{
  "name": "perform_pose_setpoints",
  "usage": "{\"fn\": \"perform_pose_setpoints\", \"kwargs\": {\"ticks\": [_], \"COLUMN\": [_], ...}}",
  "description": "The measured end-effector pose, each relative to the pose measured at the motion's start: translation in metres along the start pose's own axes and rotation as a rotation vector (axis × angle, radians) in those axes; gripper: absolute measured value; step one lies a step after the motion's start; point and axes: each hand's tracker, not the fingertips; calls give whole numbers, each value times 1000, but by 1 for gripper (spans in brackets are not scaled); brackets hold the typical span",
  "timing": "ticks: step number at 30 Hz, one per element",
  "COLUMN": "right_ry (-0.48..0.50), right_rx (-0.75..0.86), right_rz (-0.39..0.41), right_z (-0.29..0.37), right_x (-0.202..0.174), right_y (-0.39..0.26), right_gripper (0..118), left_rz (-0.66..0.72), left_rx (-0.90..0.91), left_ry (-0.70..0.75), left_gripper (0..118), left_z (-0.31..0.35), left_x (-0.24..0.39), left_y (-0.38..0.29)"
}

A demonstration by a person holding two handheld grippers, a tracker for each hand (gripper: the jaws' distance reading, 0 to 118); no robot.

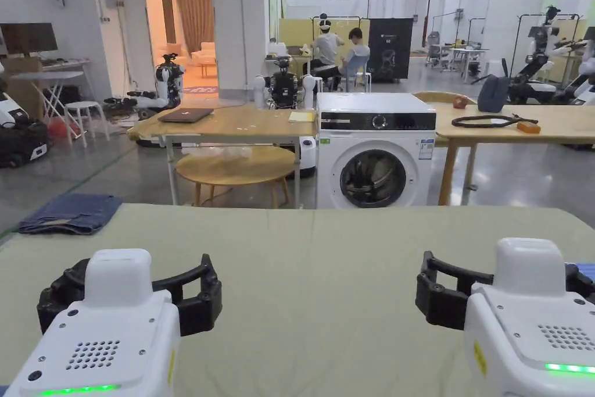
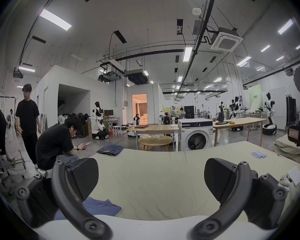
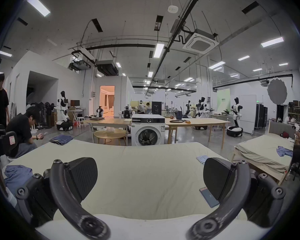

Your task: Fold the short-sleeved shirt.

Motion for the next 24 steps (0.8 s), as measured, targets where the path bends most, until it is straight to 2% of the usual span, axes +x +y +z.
{"fn": "perform_pose_setpoints", "kwargs": {"ticks": [3, 9, 14, 24], "right_ry": [35, 42, 71, 70], "right_rx": [0, 9, 4, -2], "right_rz": [-2, -7, -27, -34], "right_z": [-2, 1, -1, -1], "right_x": [-3, -8, -6, -3], "right_y": [0, 3, 1, 2], "right_gripper": [118, 118, 118, 118], "left_rz": [32, 30, 56, 44], "left_rx": [4, 3, 6, -4], "left_ry": [14, 25, -14, -9], "left_gripper": [118, 118, 118, 118], "left_z": [0, 2, 3, -1], "left_x": [-6, -9, -10, -8], "left_y": [-2, 0, 0, 1]}}
